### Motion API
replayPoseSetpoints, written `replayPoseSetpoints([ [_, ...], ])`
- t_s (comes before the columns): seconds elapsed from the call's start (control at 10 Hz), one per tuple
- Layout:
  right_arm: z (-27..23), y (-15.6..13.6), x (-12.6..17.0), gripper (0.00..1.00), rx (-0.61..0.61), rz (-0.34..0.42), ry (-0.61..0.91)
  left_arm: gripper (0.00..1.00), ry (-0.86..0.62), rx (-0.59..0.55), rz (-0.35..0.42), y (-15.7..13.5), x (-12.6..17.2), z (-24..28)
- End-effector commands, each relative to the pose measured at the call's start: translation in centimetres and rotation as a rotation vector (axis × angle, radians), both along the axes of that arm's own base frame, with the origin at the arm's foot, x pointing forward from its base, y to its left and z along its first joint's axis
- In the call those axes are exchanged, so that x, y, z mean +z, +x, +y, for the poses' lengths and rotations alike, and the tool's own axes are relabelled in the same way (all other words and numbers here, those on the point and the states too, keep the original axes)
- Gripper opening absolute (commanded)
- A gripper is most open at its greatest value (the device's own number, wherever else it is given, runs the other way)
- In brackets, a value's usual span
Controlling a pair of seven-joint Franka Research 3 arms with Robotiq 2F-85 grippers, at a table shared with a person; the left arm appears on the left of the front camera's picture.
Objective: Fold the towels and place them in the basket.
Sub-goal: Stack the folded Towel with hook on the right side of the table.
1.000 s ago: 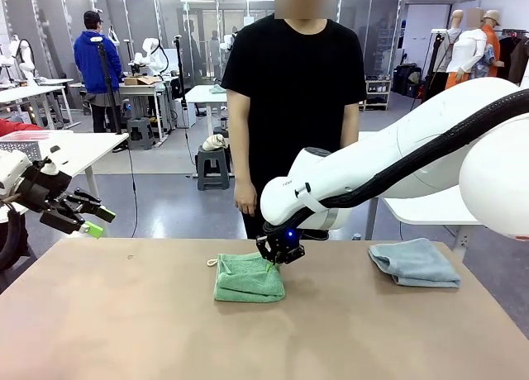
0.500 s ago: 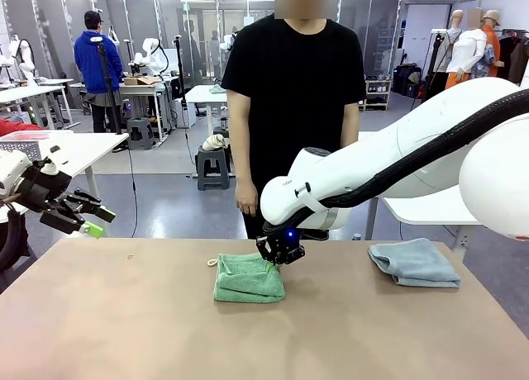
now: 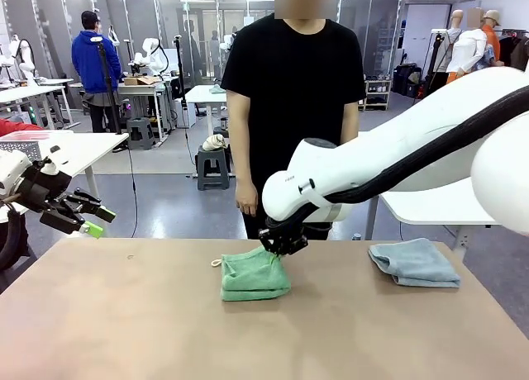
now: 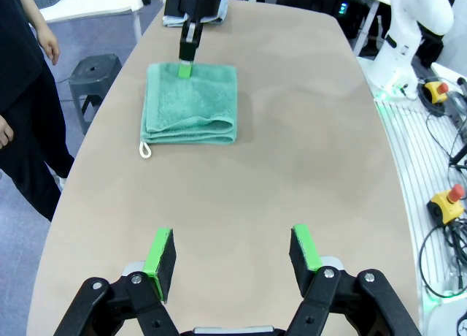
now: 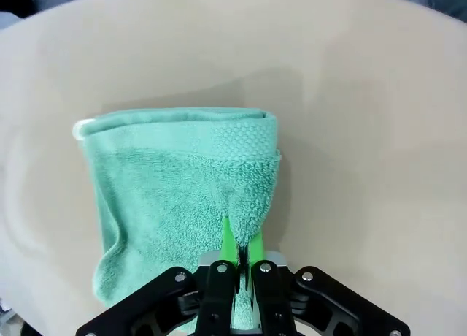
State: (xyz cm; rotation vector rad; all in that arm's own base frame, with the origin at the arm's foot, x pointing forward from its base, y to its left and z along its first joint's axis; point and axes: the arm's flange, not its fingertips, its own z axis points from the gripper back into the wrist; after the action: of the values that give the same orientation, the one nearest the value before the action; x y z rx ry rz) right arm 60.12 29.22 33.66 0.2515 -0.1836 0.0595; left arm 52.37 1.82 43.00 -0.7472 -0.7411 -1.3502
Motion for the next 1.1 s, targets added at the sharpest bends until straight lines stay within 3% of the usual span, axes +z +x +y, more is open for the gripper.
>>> replayPoseSetpoints([
  [0.0,-3.8,-1.5,3.4,0.06,0.069,-0.084,-0.062,0.8,0.002,0.001,-0.002,-0.1,0.1,0.0],
  [0.6,-17.6,-3.2,11.5,0.06,0.153,-0.114,-0.119,0.8,0.002,0.001,-0.002,-0.1,0.1,0.0],
  [1.0,-24.1,-0.6,14.1,0.06,0.173,-0.11,-0.136,0.8,0.002,0.001,-0.002,-0.1,0.1,0.0],
])
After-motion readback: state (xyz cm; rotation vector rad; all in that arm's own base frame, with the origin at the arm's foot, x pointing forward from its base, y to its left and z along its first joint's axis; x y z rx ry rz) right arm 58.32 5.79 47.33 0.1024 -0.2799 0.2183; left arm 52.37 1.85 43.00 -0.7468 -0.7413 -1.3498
